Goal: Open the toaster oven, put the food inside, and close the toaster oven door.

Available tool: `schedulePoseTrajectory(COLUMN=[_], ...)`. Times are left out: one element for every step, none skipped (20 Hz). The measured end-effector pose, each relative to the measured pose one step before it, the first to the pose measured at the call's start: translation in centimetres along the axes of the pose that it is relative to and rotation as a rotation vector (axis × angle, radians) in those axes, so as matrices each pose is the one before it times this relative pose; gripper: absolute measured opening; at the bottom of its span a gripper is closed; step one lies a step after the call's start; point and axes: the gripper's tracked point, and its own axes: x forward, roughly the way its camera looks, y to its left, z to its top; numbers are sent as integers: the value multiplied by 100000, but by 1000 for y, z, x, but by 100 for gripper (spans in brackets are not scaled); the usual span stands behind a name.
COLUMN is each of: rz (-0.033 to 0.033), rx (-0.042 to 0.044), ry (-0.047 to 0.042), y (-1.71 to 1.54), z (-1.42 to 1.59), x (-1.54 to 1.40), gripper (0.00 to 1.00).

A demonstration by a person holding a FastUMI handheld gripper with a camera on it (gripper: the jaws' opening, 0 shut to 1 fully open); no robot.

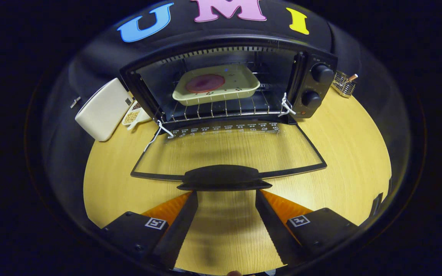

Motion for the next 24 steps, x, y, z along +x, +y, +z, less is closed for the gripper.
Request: schedulePoseTrajectory(rz=[348, 526, 523, 388, 181, 89, 225, 284, 204, 109, 89, 77, 32, 266, 290, -305, -447, -582, -264, -252, -365, -322, -366, -352], rx=[92, 754, 1035, 345, -899, -1587, -2058, -1826, -1957, -2116, -1989, -1817, -1541, -1224, -400, 256, 396, 607, 570, 637, 439, 221, 132, -37], ry=[-1643, -1190, -1526, -1088, -1028, -1542, -1594, -2317, -2255, -1925, -2344, -2150, -1843, -1219, -283, -707, -789, -925, -762, -851, -848, -674, -528, -508], y=[30, 55, 80, 36, 36, 78, 28, -20, 148, 40, 12, 12, -34, 74, -43, -182, -264, -387, -185, -348, -314, -254, -315, -120], z=[265, 272, 383, 265, 242, 261, 327, 448, 311, 521, 651, 781, 557, 607, 383, 396, 672, 478, 564, 695, 624, 459, 277, -29], x=[-398, -396, -393, -364, -178, -375, -408, -353, -278, -405, -327, -256, -184, -94, -7, 70, -45, -80, 58, 189, 165, 64, 127, 15], gripper=[99, 99, 99, 99, 99, 99, 99, 99, 99, 99, 99, 99, 99, 99, 99, 99, 99, 99, 99, 99, 99, 99, 99, 99])
